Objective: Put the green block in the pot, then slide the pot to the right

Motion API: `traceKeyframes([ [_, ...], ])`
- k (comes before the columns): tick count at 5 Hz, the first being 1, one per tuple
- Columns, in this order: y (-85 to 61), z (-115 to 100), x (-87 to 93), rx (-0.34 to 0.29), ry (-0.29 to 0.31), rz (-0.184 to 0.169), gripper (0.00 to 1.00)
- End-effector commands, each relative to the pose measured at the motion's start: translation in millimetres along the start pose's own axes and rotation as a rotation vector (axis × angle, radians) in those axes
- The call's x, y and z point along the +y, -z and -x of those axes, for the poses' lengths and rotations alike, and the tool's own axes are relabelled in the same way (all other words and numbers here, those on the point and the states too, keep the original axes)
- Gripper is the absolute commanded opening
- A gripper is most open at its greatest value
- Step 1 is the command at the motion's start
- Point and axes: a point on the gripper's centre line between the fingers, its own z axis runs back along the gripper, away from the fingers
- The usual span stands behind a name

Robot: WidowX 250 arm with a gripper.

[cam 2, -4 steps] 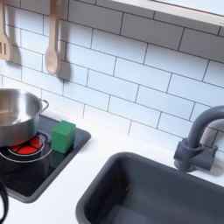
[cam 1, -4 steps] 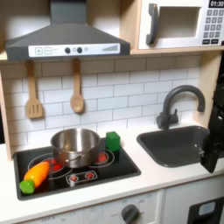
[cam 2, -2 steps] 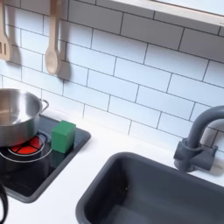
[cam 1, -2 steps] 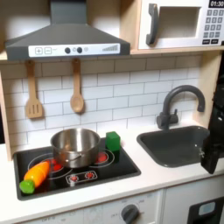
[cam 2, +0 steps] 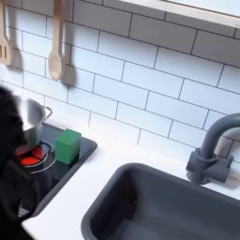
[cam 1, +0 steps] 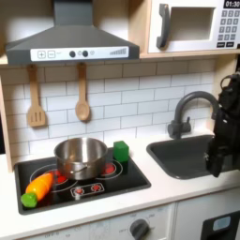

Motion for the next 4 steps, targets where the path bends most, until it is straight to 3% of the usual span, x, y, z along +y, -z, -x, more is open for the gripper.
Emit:
traceKeyframes([
  [1, 4.6, -31.8, 13.5, -0.008, -0.019, -0.022, 1.0],
  [4, 13.5, -84.0, 36.7, -0.05, -0.015, -0.034, 1.0],
])
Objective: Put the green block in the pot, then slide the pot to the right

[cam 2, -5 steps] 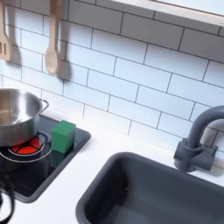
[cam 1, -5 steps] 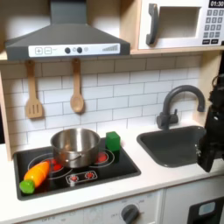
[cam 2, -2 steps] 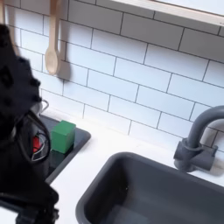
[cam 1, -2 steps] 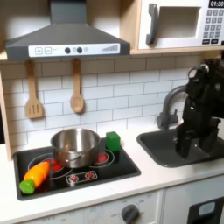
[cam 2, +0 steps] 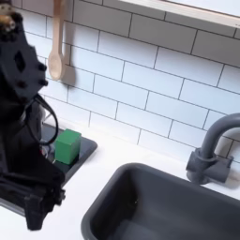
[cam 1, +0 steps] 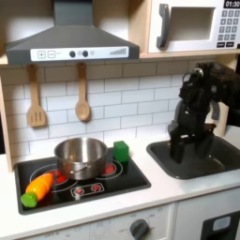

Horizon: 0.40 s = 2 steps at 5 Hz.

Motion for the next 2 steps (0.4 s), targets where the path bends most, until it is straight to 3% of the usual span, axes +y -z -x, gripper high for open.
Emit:
traceKeyframes([
  [1, 6.2, -30.5, 10.9, -0.019, 0.01, -0.007, 1.0],
  [2, 9.1, -40.5, 15.9, -0.02, 0.02, -0.012, 1.0],
])
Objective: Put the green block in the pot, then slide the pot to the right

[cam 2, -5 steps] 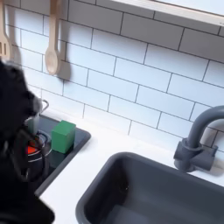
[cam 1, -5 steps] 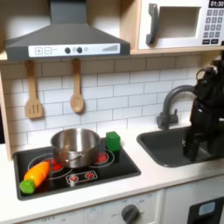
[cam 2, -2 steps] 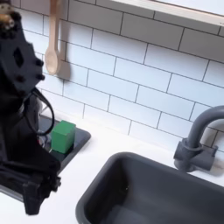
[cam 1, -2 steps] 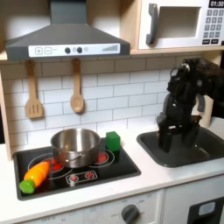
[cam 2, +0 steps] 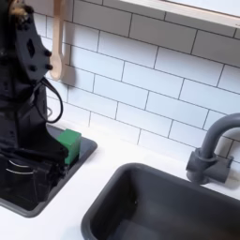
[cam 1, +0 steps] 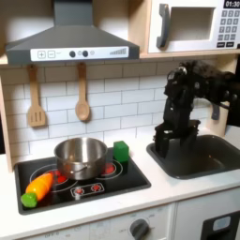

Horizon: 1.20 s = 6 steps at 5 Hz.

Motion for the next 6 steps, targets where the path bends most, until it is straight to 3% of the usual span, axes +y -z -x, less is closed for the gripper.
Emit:
traceKeyframes([
  [1, 4.5, -24.6, 7.7, -0.015, 0.022, -0.005, 1.0],
  [4, 9.6, -58.7, 21.2, -0.037, 0.021, -0.003, 1.0],
  [6, 21.0, -85.1, 24.3, -0.043, 0.025, -0.005, 1.0],
])
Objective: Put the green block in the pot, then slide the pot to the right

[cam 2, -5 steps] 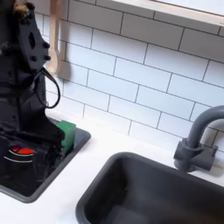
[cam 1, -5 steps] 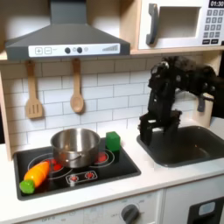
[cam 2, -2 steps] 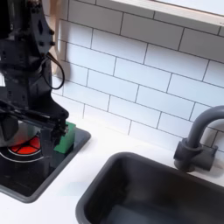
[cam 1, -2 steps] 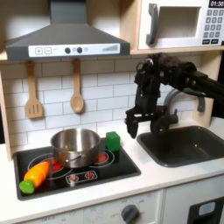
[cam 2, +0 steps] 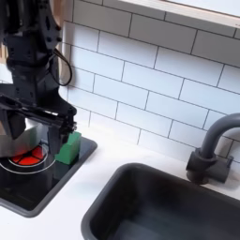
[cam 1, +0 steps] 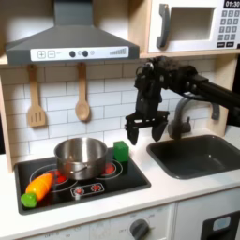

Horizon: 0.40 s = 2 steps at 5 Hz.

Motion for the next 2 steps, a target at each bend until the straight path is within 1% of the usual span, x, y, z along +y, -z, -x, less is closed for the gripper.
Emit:
traceKeyframes([
  [1, 12.1, -29.6, 2.0, -0.019, -0.005, -0.007, 1.0],
  [2, 17.9, -39.2, 3.0, -0.014, -0.019, -0.012, 1.0],
])
